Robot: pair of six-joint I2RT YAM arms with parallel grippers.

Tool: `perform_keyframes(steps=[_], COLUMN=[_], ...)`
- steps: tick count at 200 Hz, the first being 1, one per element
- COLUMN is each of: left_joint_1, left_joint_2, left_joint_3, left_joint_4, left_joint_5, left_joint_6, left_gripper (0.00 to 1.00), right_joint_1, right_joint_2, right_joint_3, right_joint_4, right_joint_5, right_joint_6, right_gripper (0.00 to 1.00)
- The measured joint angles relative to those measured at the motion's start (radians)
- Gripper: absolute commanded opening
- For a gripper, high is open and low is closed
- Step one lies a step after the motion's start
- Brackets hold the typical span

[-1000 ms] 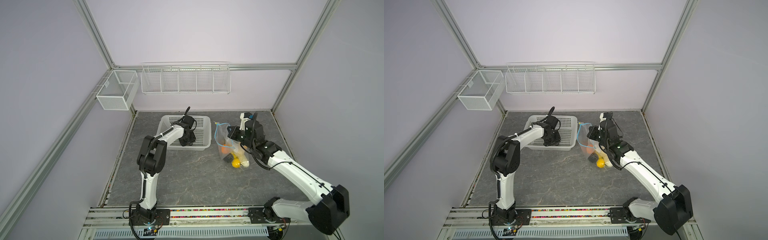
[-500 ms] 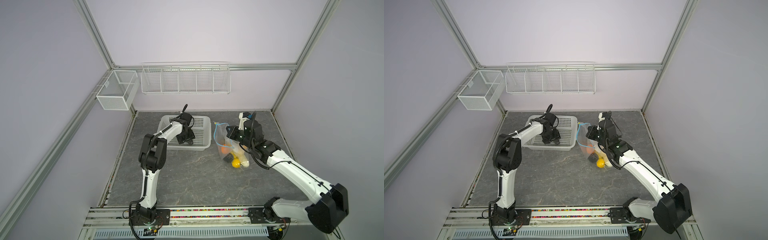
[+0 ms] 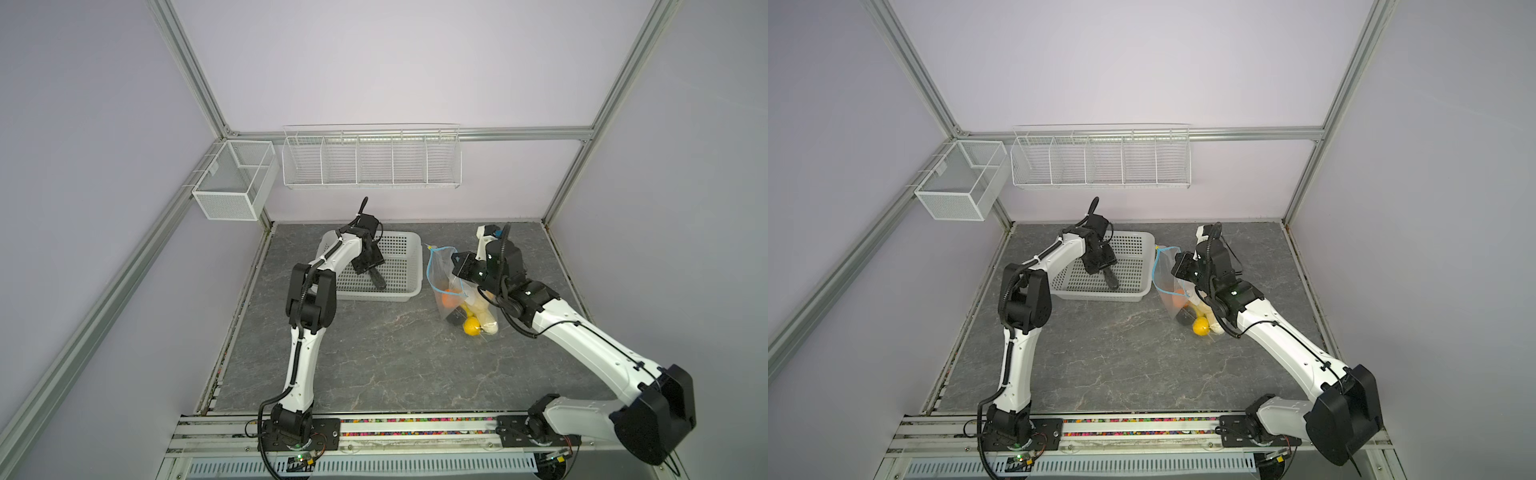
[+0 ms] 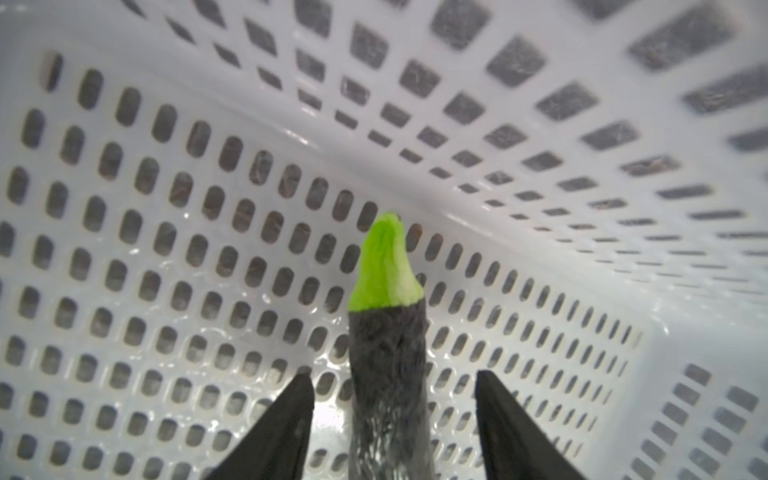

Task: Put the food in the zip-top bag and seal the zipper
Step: 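Raise the eggplant with the left gripper out of the basket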

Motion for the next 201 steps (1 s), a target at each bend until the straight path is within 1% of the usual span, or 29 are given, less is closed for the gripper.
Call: perform_keyframes(steps=[35,54,138,173,201], left_joint_1=[0.005,0.009,0.013,0.013,0.013], left_joint_2=[0.028,0.029,0.013,-0.055,-0.142], left_joint_3=[0.024,0.025,0.018,-0.047,-0.135], left_joint_4=[-0.005,-0.010,-0.006,0.015,0.058], left_joint_5=[-0.006,-0.010,-0.030,-0.036,-0.035], left_joint_6=[0.001,0.006,0.014,0.018,0.018], left_gripper=[0.38,0.34,0.25,0.22,0.21], right_joint_1=[0.003,0.003,0.003,0.003,0.004], right_joint_2=[0.000,0.000,0.000,0.012,0.012], right_joint_3=[0.000,0.000,0.000,0.005,0.006], right_joint_4=[0.000,0.000,0.000,-0.007,-0.007], right_joint_5=[0.002,0.004,0.013,0.016,0.019], right_joint_6=[0.000,0.000,0.000,0.000,0.000], right_gripper=[0.06,0.06,0.06,0.06,0.06])
